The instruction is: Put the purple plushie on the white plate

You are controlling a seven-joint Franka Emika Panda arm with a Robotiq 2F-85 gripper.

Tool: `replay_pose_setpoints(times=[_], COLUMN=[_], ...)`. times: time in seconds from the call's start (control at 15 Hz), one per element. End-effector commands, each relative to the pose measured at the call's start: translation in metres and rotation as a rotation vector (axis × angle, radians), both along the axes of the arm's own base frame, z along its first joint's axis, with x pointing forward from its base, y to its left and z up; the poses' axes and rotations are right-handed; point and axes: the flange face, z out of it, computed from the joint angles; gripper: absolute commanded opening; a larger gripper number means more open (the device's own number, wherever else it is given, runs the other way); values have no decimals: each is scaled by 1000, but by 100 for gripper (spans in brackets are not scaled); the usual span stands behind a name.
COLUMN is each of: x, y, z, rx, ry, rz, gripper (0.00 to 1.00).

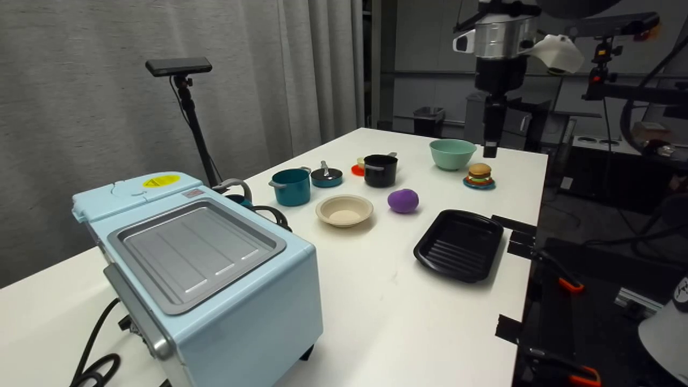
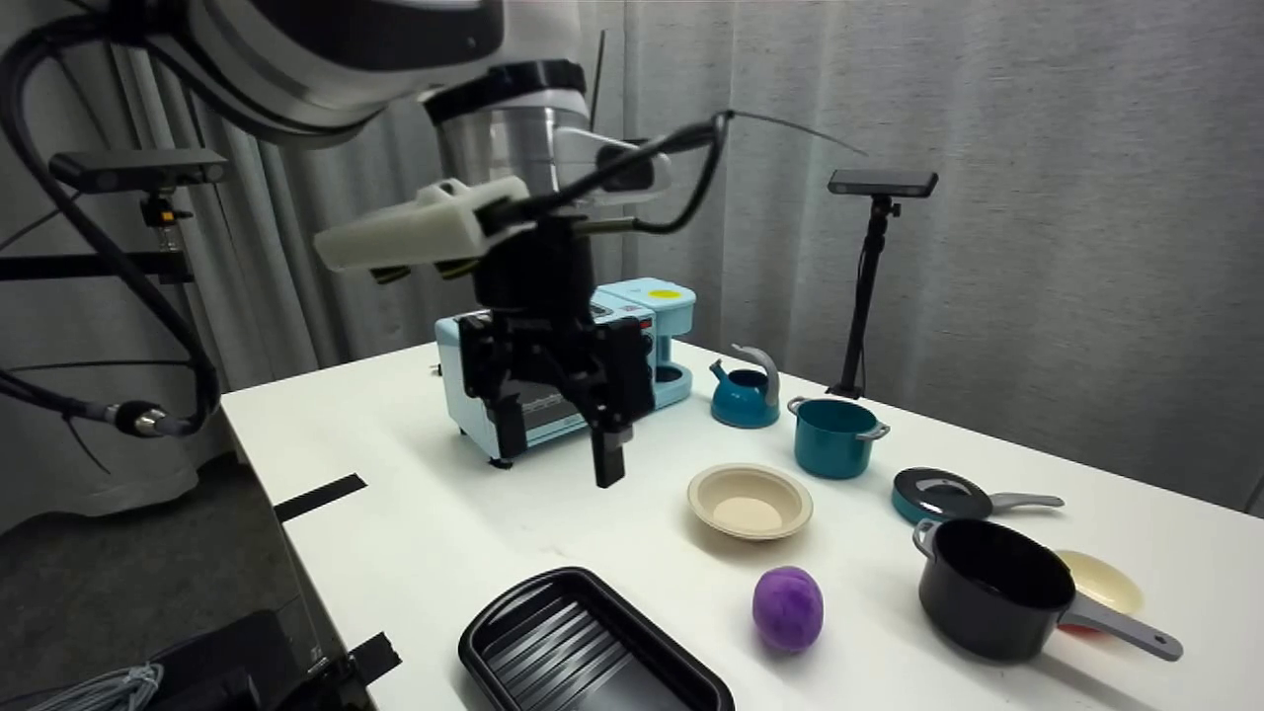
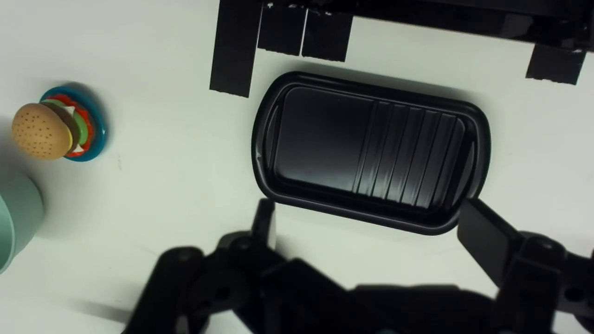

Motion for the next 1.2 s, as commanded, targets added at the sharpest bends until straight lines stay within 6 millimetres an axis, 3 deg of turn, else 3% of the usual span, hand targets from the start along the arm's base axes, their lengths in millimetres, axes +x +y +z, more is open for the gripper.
replay_pose_setpoints(times=[0.0,0.27,0.33,0.53,0.87,1.13], x=[57,100,76,97,102,126], y=[-25,-39,-27,-34,-37,-61], z=[-21,-32,-33,-39,-42,-57], rx=[20,88,40,62,62,40], ry=[33,65,42,55,75,97], rz=[21,31,16,21,14,-11], gripper=[100,100,100,100,100,100])
